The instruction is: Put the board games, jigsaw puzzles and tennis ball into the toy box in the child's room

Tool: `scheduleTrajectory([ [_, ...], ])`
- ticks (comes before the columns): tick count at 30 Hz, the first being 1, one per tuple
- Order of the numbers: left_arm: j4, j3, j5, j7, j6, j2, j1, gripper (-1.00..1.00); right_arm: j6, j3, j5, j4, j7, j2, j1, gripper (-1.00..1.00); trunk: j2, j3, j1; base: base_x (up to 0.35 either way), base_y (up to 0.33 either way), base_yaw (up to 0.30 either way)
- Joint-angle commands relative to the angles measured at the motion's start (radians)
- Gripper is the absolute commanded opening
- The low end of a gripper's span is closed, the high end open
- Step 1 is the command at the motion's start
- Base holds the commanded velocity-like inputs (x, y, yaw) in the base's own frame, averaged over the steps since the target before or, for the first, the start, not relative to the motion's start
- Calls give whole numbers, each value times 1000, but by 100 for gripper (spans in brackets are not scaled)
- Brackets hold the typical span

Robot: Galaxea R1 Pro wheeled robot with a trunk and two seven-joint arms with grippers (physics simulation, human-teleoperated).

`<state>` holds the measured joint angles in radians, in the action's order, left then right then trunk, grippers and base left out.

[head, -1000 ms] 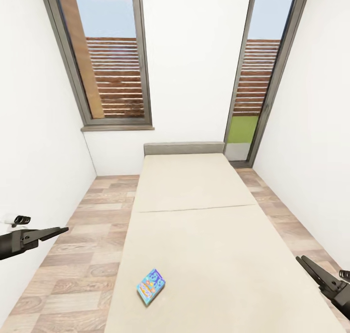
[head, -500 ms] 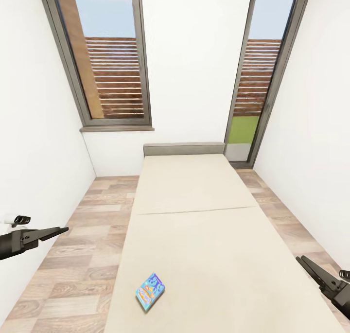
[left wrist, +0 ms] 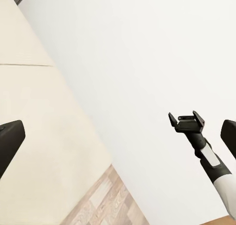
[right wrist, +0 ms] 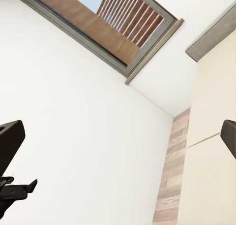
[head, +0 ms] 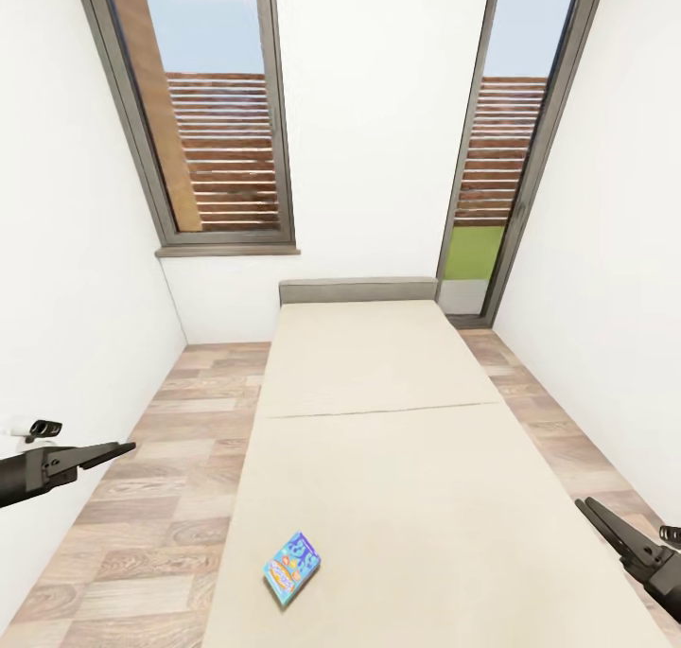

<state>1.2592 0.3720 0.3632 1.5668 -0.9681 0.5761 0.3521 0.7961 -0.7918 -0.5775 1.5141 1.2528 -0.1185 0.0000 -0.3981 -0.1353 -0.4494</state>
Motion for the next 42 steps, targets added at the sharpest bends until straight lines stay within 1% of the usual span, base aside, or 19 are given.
scheduleTrajectory([
  [1,0,0,0,4,-11,0,1,100,7,0,-5,1,-1,0,0,100,-2,-2,-1,1,-49,23],
  [6,0,-1,0,4,-11,-6,1,100,6,0,-4,4,-1,2,0,100,-2,-1,-1,1,-80,82],
  [15,2,-1,-5,4,-12,-25,1,100,6,0,-4,5,-1,0,0,100,-2,0,-1,0,-32,145],
  [19,3,-13,-27,4,-12,-38,2,100,6,0,-4,5,-1,-1,0,100,-2,0,-1,0,-7,60],
  [20,3,-13,-27,4,-12,-38,2,100,6,0,-4,5,-1,-1,0,100,-2,0,-1,0,-5,41],
  [22,3,-27,-47,-15,-13,-49,4,100,6,0,-4,5,-1,-1,0,100,-2,0,-1,0,-4,30],
  [24,3,-45,-71,-54,-14,-66,8,100,6,0,-4,5,-1,-1,0,100,-2,0,-1,0,-2,19],
  [26,3,-64,-96,-101,-16,-89,13,100,6,0,-4,5,-1,-1,0,100,-2,0,-1,0,-2,12],
  [27,3,-80,-118,-154,-17,-117,18,100,6,0,-4,5,-1,-1,0,100,-2,0,-1,0,-1,7],
  [28,3,-80,-118,-154,-17,-117,18,100,6,0,-4,5,-1,-1,0,100,-2,0,-1,0,-1,7],
  [33,5,-103,-152,-304,-23,-202,27,100,5,0,-3,7,-1,-1,0,100,-2,0,-1,0,0,4],
  [34,6,-112,-161,-373,-26,-236,43,100,5,1,-3,7,-2,-1,0,100,-2,0,-1,0,0,1],
  [36,6,-126,-171,-445,-30,-266,71,100,5,1,-3,7,-3,-2,0,100,-2,0,-1,0,0,1],
  [39,2,-160,-184,-554,-46,-305,127,100,5,1,-3,9,-4,-2,0,100,-2,0,-1,0,0,0],
  [42,-15,-205,-192,-659,-59,-335,186,100,4,2,-2,6,-5,-2,0,100,-2,0,-1,0,0,0],
])
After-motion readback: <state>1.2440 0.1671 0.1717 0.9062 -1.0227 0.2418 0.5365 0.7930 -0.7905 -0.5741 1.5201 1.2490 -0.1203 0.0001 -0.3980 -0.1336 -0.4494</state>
